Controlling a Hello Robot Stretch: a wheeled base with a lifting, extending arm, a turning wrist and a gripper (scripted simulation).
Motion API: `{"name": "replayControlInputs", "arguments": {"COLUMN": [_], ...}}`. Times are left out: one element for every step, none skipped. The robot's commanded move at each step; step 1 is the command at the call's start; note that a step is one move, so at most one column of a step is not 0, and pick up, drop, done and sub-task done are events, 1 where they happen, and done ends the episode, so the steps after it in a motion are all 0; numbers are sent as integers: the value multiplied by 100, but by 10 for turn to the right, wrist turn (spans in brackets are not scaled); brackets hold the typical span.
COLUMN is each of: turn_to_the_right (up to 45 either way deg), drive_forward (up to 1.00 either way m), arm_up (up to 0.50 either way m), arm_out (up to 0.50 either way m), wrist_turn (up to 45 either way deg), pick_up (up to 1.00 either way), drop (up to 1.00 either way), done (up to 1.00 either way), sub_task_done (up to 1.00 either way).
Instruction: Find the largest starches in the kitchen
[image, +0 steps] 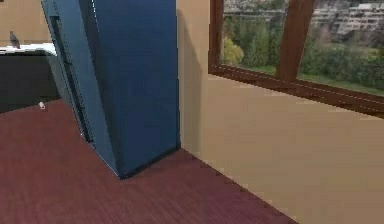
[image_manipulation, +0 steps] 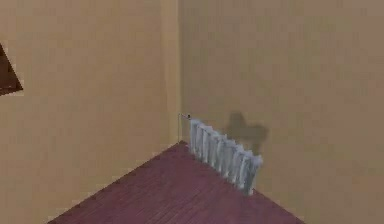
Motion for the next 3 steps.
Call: {"name": "replayControlInputs", "arguments": {"turn_to_the_right": [-390,0,-30], "drive_forward": [0,100,0], "arm_up": [0,0,0], "arm_out": [0,0,0], "wrist_turn": [0,0,0], "pick_up": [0,0,0], "drop": [0,0,0], "done": [0,0,0], "sub_task_done": [0,0,0]}}
